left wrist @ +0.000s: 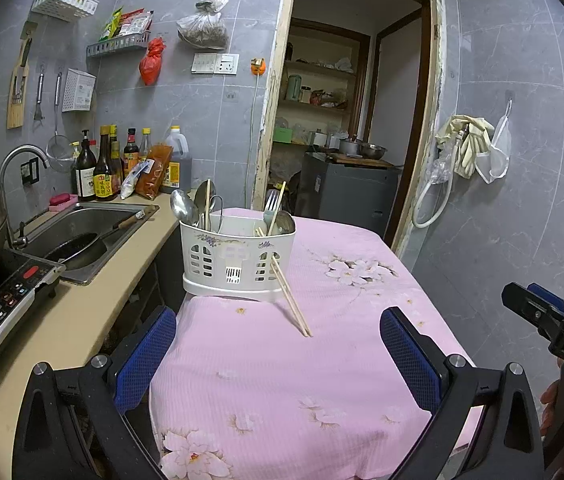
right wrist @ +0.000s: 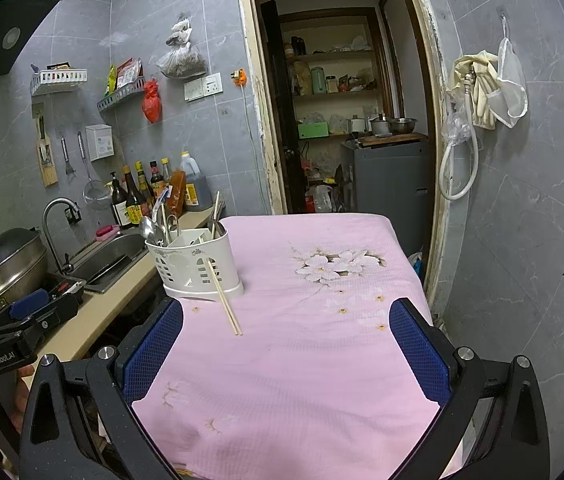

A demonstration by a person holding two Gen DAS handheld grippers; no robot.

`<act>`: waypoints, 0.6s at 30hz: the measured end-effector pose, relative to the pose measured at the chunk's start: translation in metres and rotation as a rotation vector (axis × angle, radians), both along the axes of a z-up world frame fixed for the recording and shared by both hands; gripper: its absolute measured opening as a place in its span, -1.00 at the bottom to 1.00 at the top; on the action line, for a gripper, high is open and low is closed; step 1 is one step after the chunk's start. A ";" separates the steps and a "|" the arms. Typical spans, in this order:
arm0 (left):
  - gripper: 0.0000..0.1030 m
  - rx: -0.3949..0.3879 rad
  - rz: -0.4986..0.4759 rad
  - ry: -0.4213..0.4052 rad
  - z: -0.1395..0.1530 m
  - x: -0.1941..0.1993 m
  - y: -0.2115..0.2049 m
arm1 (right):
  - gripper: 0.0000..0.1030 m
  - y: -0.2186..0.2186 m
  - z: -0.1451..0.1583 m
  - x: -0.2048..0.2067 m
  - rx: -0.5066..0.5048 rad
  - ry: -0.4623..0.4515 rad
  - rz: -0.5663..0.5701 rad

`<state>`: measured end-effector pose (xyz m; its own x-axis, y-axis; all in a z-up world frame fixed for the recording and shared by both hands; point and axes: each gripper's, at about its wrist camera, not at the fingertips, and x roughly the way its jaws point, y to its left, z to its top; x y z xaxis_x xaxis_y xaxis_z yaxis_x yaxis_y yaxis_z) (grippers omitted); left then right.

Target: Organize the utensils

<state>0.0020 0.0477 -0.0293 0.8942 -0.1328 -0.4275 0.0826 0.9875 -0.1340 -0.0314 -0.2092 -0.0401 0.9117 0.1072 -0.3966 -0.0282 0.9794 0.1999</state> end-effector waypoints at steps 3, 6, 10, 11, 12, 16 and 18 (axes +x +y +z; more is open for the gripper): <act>0.99 0.000 0.002 0.002 0.002 0.001 0.000 | 0.97 0.000 -0.001 0.001 0.002 0.003 -0.002; 0.99 0.000 0.005 0.003 0.003 0.002 0.000 | 0.97 0.000 -0.004 0.002 0.002 0.005 -0.003; 0.99 0.000 0.004 0.002 0.002 0.002 0.001 | 0.97 -0.001 -0.004 0.003 0.001 0.006 -0.002; 0.99 0.000 0.005 0.002 0.003 0.002 0.001 | 0.97 -0.001 -0.003 0.003 0.002 0.005 -0.001; 0.99 0.000 0.005 0.002 0.002 0.002 0.001 | 0.97 -0.001 -0.004 0.003 0.003 0.005 -0.001; 0.99 0.001 0.010 0.001 0.002 0.002 0.003 | 0.97 -0.001 -0.003 0.003 0.002 0.006 -0.001; 0.99 0.000 0.010 0.000 0.002 0.002 0.003 | 0.97 -0.001 -0.004 0.003 0.002 0.007 -0.002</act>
<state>0.0036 0.0509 -0.0278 0.8955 -0.1234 -0.4277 0.0725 0.9884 -0.1335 -0.0285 -0.2098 -0.0438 0.9092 0.1062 -0.4027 -0.0251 0.9791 0.2017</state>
